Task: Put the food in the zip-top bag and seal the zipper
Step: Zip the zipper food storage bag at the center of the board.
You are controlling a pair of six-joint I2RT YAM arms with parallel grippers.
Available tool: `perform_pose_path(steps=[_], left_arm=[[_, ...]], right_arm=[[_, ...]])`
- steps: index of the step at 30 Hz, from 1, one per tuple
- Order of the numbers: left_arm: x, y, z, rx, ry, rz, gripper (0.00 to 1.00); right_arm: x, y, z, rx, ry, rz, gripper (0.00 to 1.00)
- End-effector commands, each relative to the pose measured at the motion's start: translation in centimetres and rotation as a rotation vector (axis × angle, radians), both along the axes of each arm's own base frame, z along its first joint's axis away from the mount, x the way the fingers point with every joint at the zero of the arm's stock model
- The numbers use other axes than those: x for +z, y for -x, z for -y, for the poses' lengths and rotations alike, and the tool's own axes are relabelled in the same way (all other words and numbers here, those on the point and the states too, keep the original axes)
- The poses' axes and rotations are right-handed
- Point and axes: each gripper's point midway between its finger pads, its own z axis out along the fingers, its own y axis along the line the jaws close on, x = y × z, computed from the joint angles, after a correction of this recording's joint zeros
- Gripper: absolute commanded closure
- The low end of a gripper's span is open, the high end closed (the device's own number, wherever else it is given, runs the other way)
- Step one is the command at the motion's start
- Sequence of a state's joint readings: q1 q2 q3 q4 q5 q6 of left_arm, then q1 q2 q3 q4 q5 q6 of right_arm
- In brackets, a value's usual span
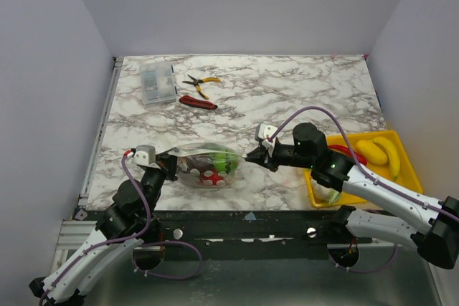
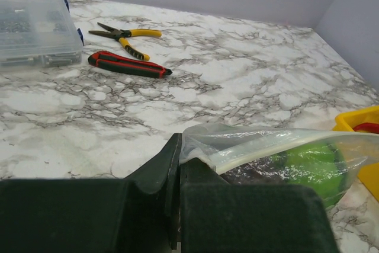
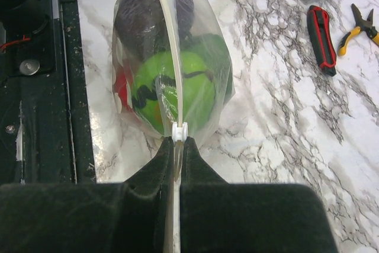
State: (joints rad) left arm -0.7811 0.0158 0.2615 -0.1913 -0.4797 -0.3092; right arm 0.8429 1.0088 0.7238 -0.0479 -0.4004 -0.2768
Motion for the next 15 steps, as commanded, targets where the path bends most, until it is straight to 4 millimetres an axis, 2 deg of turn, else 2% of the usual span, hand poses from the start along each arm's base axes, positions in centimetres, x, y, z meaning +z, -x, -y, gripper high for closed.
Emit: perform_pose_path(steps=[1, 11, 12, 13, 14, 15], left_arm=[[5.3, 1.9, -4.7, 0.120, 0.166, 0.183, 1.00], [5.3, 1.9, -4.2, 0.099, 0.162, 0.186, 1.00], [5.4, 1.9, -3.9, 0.088, 0.157, 0.186, 1.00], [5.4, 1.8, -3.6, 0.079, 0.150, 0.180, 1.00], [5.3, 1.7, -3.4, 0.070, 0.144, 0.172, 1.00], [5.3, 1.6, -3.1, 0.063, 0.136, 0.162, 1.00]], right_arm=[[-1.3, 0.1, 1.1, -0.036, 0.036, -0.038, 1.00], [-1.6, 0.1, 0.9, -0.042, 0.030, -0.068, 0.98], [-1.7, 0.2, 0.7, -0.034, 0.027, -0.081, 0.87], [-1.9, 0.3, 0.5, -0.034, 0.027, -0.103, 0.69], [-1.9, 0.4, 0.2, -0.028, 0.023, -0.125, 0.59], [-1.7, 0.5, 0.0, -0.029, 0.015, -0.150, 0.54]])
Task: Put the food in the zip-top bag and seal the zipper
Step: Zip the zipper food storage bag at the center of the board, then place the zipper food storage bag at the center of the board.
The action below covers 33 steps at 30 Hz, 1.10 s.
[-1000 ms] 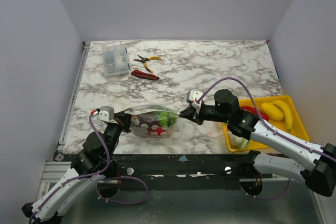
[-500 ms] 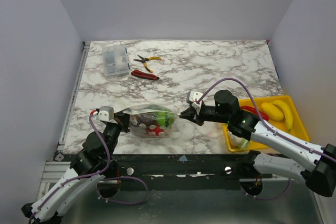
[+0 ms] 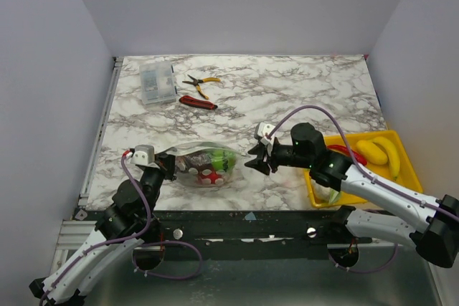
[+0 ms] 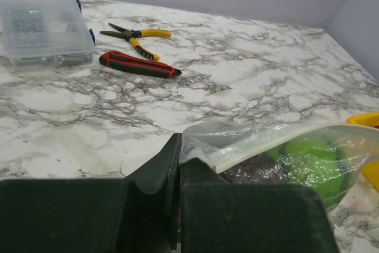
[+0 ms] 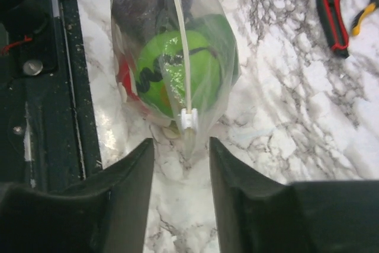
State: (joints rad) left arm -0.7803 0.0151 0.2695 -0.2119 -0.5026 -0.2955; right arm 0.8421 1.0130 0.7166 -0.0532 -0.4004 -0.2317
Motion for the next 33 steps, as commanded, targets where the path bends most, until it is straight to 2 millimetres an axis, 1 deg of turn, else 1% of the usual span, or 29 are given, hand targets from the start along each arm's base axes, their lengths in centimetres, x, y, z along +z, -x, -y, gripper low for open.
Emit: perform_pose_path(steps=[1, 2, 3, 4, 5, 6, 8, 10, 11, 12, 13, 14, 15, 16, 18, 20, 21, 22, 23, 24, 25, 29, 33], left_arm=[[5.4, 1.5, -2.2, 0.027, 0.145, 0.162, 1.00], [5.3, 1.4, -1.7, 0.014, 0.129, 0.150, 1.00], [5.4, 1.3, -1.3, -0.004, 0.112, 0.144, 1.00], [5.3, 1.1, -0.8, -0.014, 0.094, 0.131, 1.00], [5.5, 0.9, -0.7, -0.014, 0.090, 0.124, 1.00], [5.0, 0.4, -0.5, 0.002, 0.064, 0.084, 1.00], [4.7, -0.4, -0.5, 0.039, 0.040, 0.027, 1.00], [4.7, -1.0, 0.0, 0.044, 0.008, -0.016, 1.00], [4.6, -1.4, 0.5, 0.039, -0.010, -0.041, 1.00], [4.9, -1.6, 1.1, 0.025, -0.019, -0.056, 1.00], [4.8, -2.0, 1.9, 0.004, -0.040, -0.082, 1.00], [5.0, -2.2, 2.7, -0.017, -0.053, -0.100, 1.00], [4.8, -2.6, 3.7, -0.049, -0.082, -0.129, 1.00], [5.1, -2.9, 4.6, -0.079, -0.107, -0.146, 1.00], [4.9, -3.6, 6.5, -0.132, -0.169, -0.212, 1.00], [4.3, -4.3, 8.3, -0.179, -0.229, -0.297, 1.00], [4.4, -4.5, 9.2, -0.217, -0.258, -0.325, 1.00], [4.1, -4.7, 10.3, -0.268, -0.297, -0.349, 1.00], [4.2, -5.0, 11.2, -0.301, -0.320, -0.361, 1.00], [3.9, -5.4, 12.0, -0.325, -0.340, -0.376, 1.00], [4.0, -5.8, 12.7, -0.335, -0.351, -0.384, 1.00], [2.9, -7.9, 15.2, -0.363, -0.378, -0.425, 1.00], [1.2, -9.8, 18.0, -0.397, -0.387, -0.491, 1.00]], right_arm=[[-0.7, 0.2, -0.3, -0.024, 0.000, -0.113, 0.48], [-0.3, 0.0, -0.3, -0.047, -0.016, -0.131, 0.38], [0.3, -0.4, -0.3, -0.082, -0.030, -0.139, 0.17], [0.8, -0.9, -0.1, -0.121, -0.037, -0.150, 0.01], [1.3, -1.3, 0.2, -0.157, -0.036, -0.160, 0.00], [1.8, -1.4, 0.4, -0.176, -0.033, -0.169, 0.00], [3.2, -1.5, 0.9, -0.217, -0.049, -0.183, 0.00], [5.0, -2.5, 1.9, -0.340, -0.117, -0.201, 0.00], [5.9, -3.7, 2.9, -0.462, -0.166, -0.218, 0.00], [6.7, -5.1, 4.4, -0.600, -0.215, -0.220, 0.00], [7.2, -5.8, 5.4, -0.685, -0.245, -0.227, 0.00], [7.7, -6.4, 6.2, -0.740, -0.252, -0.210, 0.00], [7.9, -6.7, 6.9, -0.779, -0.252, -0.199, 0.00], [8.1, -7.1, 7.7, -0.831, -0.255, -0.193, 0.00], [8.2, -7.5, 8.8, -0.903, -0.254, -0.188, 0.00], [8.4, -7.5, 9.3, -0.931, -0.260, -0.192, 0.00], [8.5, -7.4, 9.4, -0.934, -0.267, -0.196, 0.00], [8.6, -7.3, 9.5, -0.935, -0.274, -0.203, 0.00], [8.8, -7.2, 9.6, -0.936, -0.287, -0.207, 0.00], [8.9, -7.0, 9.7, -0.937, -0.300, -0.215, 0.00], [9.1, -6.9, 9.7, -0.934, -0.313, -0.220, 0.00], [9.4, -6.5, 10.6, -0.974, -0.366, -0.249, 0.00], [10.0, -5.9, 11.8, -1.014, -0.401, -0.274, 0.00]])
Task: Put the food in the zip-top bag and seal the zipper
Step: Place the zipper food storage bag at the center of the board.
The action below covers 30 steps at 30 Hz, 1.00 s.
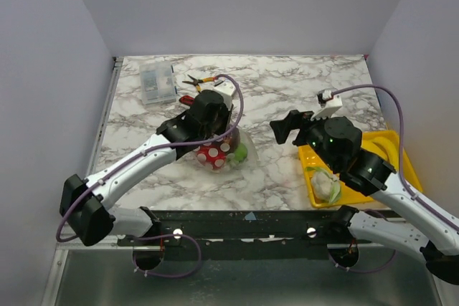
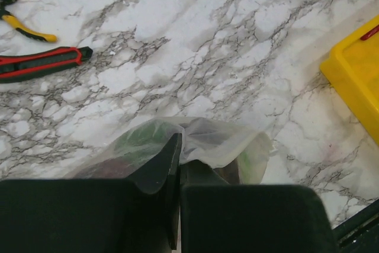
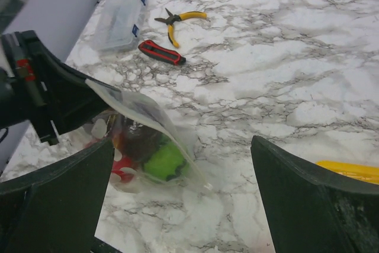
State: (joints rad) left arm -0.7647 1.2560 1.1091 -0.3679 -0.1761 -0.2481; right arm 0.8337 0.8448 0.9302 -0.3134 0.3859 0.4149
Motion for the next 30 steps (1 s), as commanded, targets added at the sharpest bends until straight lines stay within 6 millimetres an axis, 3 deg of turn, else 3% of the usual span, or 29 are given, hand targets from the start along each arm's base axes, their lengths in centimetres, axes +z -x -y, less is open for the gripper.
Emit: perform_pose_path(steps=[1, 3, 9, 14, 17, 19, 20, 25, 30], left_arm=[[-1.4, -1.2, 3.2, -0.073, -0.010, -0.092, 1.00], [-1.9, -2.0, 4.7, -0.084, 0.005, -0.118, 1.00], [-3.2, -3.8, 9.0, -0.145, 0.060, -0.193, 0.74], [-3.6, -4.5, 10.3, -0.151, 0.072, -0.219, 0.53], [-3.1, -4.6, 10.1, -0.148, 0.069, -0.199, 0.33], [-2.4, -4.4, 9.7, -0.148, 0.063, -0.186, 0.06], [-2.1, -4.3, 9.3, -0.145, 0.057, -0.179, 0.02], [-0.1, -3.4, 6.9, -0.104, 0.043, -0.118, 0.02], [3.2, -1.3, 3.6, -0.077, 0.049, -0.048, 0.02]], right_arm=[[0.5, 0.6, 2.3, -0.102, -0.053, -0.029, 0.00], [0.8, 0.9, 3.0, -0.122, -0.071, -0.027, 0.00], [1.5, 2.0, 5.3, -0.171, -0.116, -0.003, 0.00], [2.3, 2.7, 7.2, -0.218, -0.147, 0.026, 0.00], [2.4, 2.9, 7.7, -0.231, -0.151, 0.037, 0.00], [2.3, 2.9, 7.8, -0.236, -0.146, 0.037, 0.00], [2.3, 2.9, 7.9, -0.238, -0.147, 0.037, 0.00], [2.4, 2.9, 8.0, -0.239, -0.152, 0.041, 0.00], [2.8, 2.9, 8.4, -0.249, -0.147, 0.059, 0.00]])
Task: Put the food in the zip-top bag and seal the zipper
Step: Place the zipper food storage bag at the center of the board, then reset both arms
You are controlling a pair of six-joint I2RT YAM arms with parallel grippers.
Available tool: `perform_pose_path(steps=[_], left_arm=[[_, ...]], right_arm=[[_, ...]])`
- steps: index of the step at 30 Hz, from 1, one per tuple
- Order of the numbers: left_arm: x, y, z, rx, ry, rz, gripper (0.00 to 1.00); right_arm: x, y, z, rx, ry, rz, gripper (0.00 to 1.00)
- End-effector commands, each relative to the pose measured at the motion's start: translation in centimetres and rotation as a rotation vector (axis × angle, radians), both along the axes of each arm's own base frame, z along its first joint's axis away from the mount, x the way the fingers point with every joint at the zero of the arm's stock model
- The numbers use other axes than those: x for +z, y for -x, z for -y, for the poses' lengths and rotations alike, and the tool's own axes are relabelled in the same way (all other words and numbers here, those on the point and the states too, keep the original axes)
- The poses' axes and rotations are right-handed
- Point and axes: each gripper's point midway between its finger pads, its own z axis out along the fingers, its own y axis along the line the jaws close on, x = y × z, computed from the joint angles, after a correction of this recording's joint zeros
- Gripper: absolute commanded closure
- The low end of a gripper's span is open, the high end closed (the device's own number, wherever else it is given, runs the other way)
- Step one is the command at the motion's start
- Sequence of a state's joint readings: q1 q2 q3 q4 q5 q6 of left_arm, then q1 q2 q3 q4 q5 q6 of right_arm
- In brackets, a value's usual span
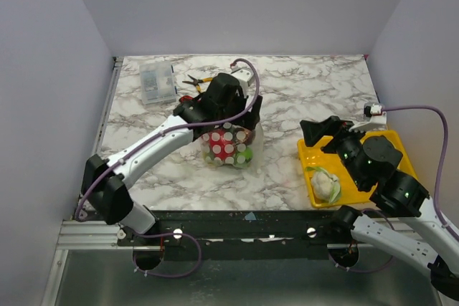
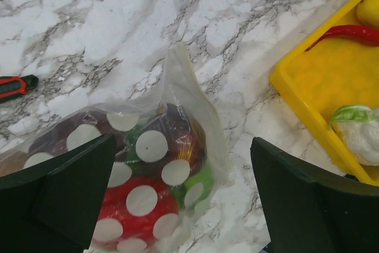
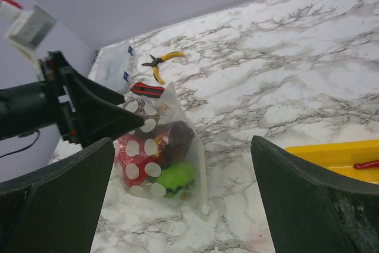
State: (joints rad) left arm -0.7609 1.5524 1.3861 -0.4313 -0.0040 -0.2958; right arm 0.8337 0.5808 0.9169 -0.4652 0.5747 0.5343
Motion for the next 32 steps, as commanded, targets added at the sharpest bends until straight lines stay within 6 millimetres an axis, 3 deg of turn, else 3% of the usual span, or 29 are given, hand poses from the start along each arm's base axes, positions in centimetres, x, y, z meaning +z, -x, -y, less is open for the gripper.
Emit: perform_pose_path(steps=[1, 6, 13, 18, 24, 32], left_arm=[[4.4, 1.8, -3.9, 0.049, 0.009, 0.113, 0.02], [10.2, 4.9, -8.5, 0.095, 0.087, 0.272, 0.02], [21.1, 10.3, -15.2, 0.142, 0.311, 0.625, 0.02], [26.5, 14.6, -19.3, 0.154, 0.483, 0.858, 0.02], [28.6, 17.0, -22.5, 0.198, 0.547, 0.991, 0.02], [27.5, 16.6, -23.0, 0.228, 0.503, 0.985, 0.02]], right_arm=[[-0.1, -0.1, 1.1, -0.047, 0.017, 0.008, 0.00], [1.1, -0.3, 2.2, -0.094, 0.036, 0.041, 0.00], [4.4, 0.0, 3.3, -0.114, 0.030, 0.123, 0.00], [6.4, 0.4, 4.3, -0.134, 0.017, 0.172, 0.00], [7.9, 0.7, 4.4, -0.124, -0.016, 0.202, 0.00], [7.6, 0.6, 4.8, -0.160, -0.051, 0.168, 0.00]])
